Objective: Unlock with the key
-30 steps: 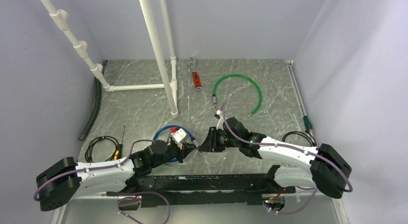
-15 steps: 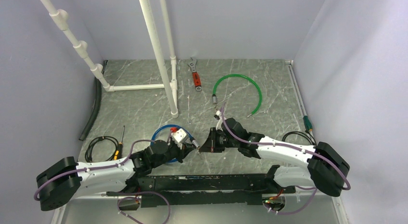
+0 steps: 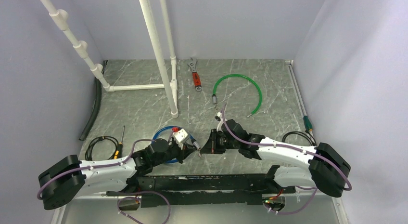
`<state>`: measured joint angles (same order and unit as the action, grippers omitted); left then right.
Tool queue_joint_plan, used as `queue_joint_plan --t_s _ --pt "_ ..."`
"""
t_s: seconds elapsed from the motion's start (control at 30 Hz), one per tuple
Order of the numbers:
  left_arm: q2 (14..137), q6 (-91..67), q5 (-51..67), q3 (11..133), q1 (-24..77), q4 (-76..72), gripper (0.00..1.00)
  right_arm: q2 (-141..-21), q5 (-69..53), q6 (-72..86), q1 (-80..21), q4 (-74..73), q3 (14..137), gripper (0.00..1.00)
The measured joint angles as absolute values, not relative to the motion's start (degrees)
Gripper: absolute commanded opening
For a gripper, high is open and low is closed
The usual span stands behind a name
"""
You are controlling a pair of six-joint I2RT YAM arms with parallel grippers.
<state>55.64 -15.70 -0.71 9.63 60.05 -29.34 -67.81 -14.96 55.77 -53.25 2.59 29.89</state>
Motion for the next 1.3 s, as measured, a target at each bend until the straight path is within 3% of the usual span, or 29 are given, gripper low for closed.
queue_joint_plan --t_s 0.3,0.9,1.3 --pt "57.14 -15.68 1.15 9.63 59.79 -30.92 0.00 -65.98 -15.81 57.32 -52.58 4.58 27.14 0.00" --pt "50.06 -14.09 -1.34 8.58 59.79 -32.95 0.00 -64.40 -25.82 72.69 -47.13 27.49 18.31 0.00" --pt "50.06 -12.51 -2.70 7.81 59.79 -35.88 0.00 -74.30 -26.74 86.37 -46.74 55.24 10.94 0.00"
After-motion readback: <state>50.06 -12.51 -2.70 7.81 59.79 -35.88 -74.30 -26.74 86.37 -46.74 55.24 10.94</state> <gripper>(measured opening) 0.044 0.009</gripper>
